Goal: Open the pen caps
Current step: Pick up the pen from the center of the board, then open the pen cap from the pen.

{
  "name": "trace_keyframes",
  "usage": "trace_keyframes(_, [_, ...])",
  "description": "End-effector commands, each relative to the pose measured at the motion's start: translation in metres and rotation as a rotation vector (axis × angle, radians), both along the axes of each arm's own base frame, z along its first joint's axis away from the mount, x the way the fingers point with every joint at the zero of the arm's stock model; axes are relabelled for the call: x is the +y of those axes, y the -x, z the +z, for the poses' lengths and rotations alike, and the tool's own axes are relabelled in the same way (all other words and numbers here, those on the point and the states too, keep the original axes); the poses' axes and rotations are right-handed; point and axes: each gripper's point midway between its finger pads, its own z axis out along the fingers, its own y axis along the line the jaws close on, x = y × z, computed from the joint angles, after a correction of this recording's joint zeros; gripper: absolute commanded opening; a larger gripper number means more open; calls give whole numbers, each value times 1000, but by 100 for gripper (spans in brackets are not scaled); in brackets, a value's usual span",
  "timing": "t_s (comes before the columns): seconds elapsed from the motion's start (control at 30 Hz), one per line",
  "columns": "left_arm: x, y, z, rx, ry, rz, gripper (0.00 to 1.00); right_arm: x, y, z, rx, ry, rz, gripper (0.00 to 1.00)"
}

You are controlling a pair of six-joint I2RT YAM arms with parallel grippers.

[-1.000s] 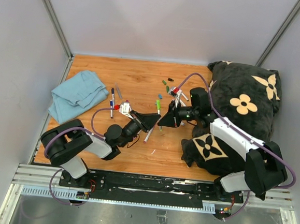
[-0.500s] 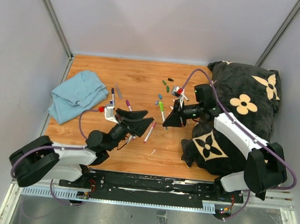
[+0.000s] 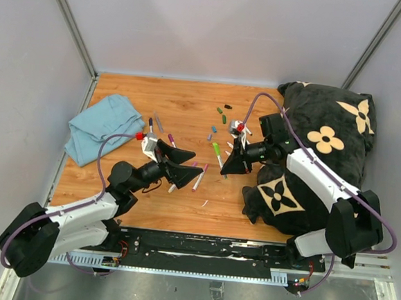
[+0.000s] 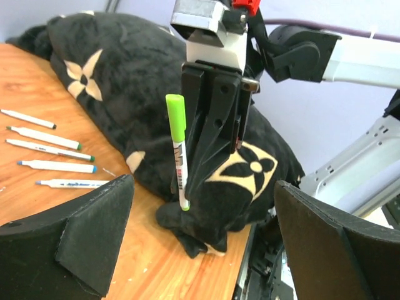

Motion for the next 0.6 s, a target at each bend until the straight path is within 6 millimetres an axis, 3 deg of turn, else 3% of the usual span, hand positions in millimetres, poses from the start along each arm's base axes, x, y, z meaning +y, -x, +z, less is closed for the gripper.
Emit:
trace_keyframes(0.0, [-18, 7, -2, 12, -58, -150, 97, -1, -1, 7, -16, -17, 30, 1])
trace_keyframes(0.17, [-27, -4, 1, 19, -61, -180, 93, -1, 2, 6, -5, -21, 45, 1])
trace_keyframes(0.57, [-52, -37, 3, 78, -48, -195, 66, 4, 9, 4, 3, -10, 81, 1])
